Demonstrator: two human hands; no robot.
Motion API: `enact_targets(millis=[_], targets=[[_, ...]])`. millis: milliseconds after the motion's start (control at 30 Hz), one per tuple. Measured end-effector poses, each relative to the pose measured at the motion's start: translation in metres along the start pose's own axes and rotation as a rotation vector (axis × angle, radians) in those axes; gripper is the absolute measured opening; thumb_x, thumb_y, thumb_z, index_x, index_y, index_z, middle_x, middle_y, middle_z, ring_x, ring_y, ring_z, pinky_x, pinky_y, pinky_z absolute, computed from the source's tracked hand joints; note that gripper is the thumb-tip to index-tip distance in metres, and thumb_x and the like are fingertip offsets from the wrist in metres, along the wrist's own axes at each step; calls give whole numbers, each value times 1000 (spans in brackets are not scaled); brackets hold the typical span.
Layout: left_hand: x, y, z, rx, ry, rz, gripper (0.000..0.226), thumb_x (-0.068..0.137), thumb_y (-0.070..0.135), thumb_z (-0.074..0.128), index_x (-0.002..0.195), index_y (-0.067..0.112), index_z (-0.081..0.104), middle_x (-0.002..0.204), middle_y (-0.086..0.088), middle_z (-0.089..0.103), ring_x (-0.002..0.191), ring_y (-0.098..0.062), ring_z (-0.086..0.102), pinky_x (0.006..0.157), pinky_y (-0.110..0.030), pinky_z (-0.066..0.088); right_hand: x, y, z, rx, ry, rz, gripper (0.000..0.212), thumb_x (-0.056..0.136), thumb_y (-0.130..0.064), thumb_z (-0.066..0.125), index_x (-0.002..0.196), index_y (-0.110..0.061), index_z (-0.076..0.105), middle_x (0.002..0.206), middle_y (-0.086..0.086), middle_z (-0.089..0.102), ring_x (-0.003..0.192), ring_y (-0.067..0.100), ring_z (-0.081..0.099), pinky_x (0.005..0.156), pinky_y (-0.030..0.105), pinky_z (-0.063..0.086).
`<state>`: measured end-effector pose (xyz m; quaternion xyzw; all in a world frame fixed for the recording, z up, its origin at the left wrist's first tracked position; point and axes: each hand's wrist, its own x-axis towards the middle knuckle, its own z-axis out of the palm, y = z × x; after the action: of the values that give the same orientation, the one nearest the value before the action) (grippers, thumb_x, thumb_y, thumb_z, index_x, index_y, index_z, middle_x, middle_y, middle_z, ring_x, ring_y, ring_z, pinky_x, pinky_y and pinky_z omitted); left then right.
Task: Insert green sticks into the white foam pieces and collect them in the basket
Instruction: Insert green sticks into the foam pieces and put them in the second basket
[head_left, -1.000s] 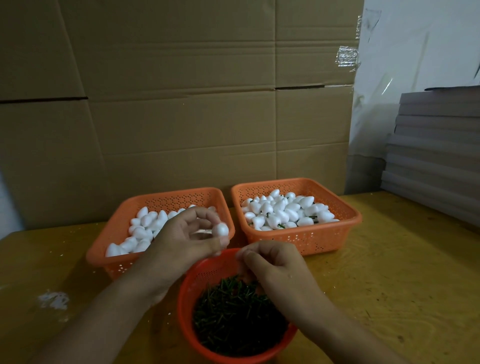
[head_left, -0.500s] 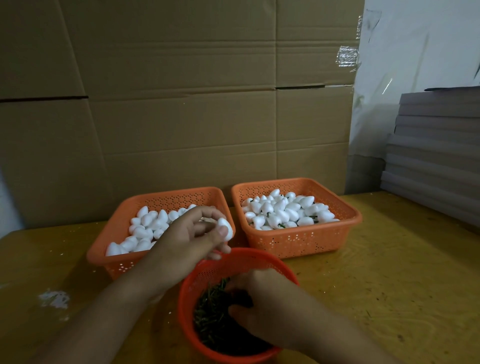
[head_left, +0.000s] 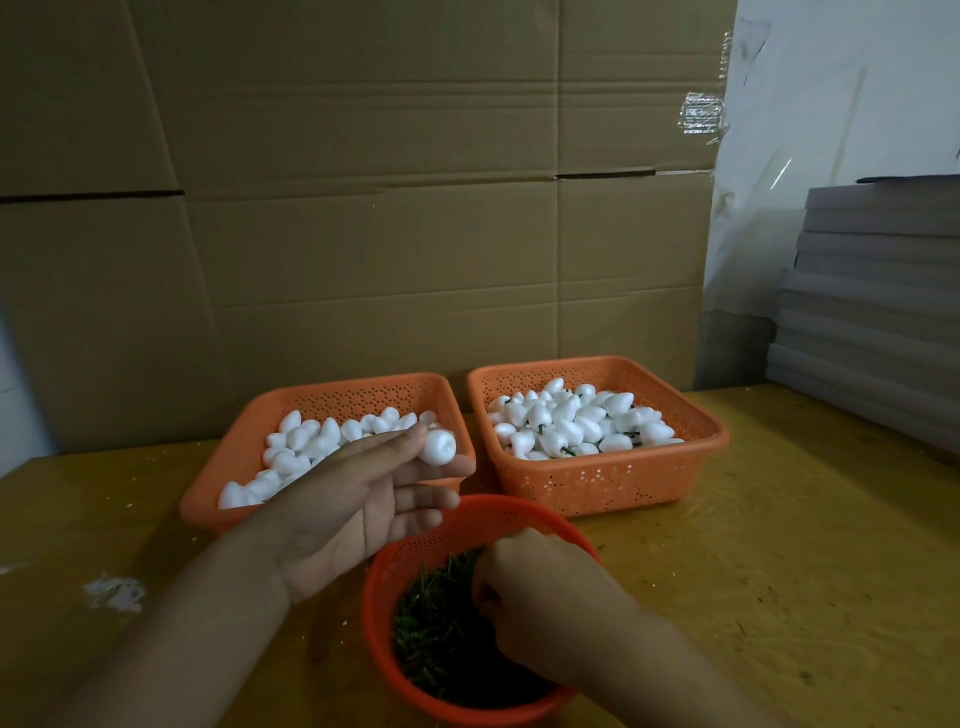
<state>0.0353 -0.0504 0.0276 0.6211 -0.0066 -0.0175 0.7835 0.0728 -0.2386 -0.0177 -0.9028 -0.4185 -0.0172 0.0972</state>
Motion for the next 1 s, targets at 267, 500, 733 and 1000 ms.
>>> enact_targets(millis=[267,500,733,1000], targets=[[1,-1,2,15,-19,13,51,87,40,60,125,6,59,117,-14,73,82,-16,71,66,-26,57,3,8,3,147,113,-71,17,95,-16,54,100,-13,70,109,5,64,101,21,58,88,37,48],[2,-3,2,32,-32,13,48,89,40,58,124,6,60,116,-14,73,81,-15,70,66,-25,57,2,11,-6,252,250,-116,19,98,-32,56,97,-16,67,102,-1,66,94,16,58,83,28,44],[2,-3,0,24,-42,18,42,91,38,57,120,8,62,117,-15,72,82,-16,70,66,-26,57,0,11,-7,267,233,-88,12,96,-26,59,97,-17,67,104,0,66,98,19,59,81,25,41],[1,-3,-1,24,-54,10,41,92,41,59,119,10,64,118,-15,72,83,-16,70,68,-26,57,-4,7,-12,204,228,-42,33,100,-43,50,90,-14,64,90,1,67,82,20,61,78,37,47]])
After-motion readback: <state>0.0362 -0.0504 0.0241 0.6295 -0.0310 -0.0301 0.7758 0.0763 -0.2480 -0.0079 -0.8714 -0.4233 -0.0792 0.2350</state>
